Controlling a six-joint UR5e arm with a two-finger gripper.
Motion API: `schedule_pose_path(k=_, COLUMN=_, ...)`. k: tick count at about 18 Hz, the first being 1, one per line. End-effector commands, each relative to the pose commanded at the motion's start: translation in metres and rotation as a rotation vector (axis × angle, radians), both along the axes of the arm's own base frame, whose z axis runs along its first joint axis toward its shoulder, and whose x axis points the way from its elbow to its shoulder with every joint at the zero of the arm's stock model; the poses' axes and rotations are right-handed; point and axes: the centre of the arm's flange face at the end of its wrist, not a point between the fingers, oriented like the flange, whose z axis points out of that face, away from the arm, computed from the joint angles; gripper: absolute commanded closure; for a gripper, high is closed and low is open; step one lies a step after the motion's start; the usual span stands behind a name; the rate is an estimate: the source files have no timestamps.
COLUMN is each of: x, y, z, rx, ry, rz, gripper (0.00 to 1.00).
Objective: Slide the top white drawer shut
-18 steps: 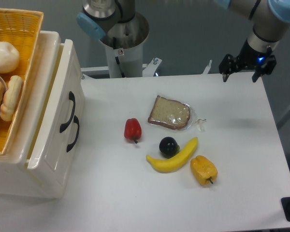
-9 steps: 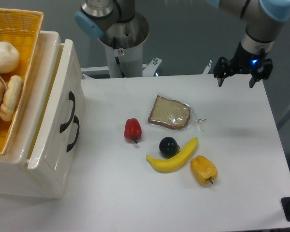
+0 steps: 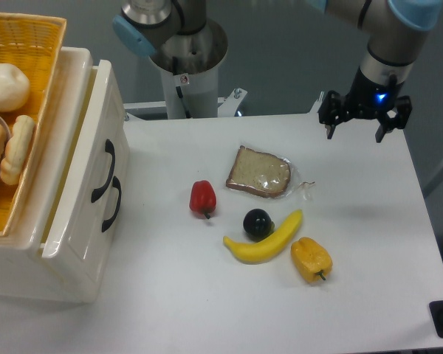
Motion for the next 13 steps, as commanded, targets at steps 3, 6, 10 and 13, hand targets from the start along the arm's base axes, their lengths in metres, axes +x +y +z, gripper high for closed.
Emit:
schedule_pose_path(k=3, x=0.007, y=0.005, z=0.009, rx=0.004, ry=0.014, rz=-0.009, gripper=0.00)
schedule_pose_path(k=6, x=0.009, y=0.006, z=0.011, rx=0.004, ry=0.019, rz=-0.012, gripper=0.00)
schedule_pose_path(k=10, x=0.007, y=0.002, z=0.015, rx=0.000, ry=0.031, rz=-0.013, gripper=0.00)
schedule_pose_path(k=13, x=0.006, y=0.001, z=0.016, rx=0.003, ry=0.032, rz=-0.010, gripper=0.00)
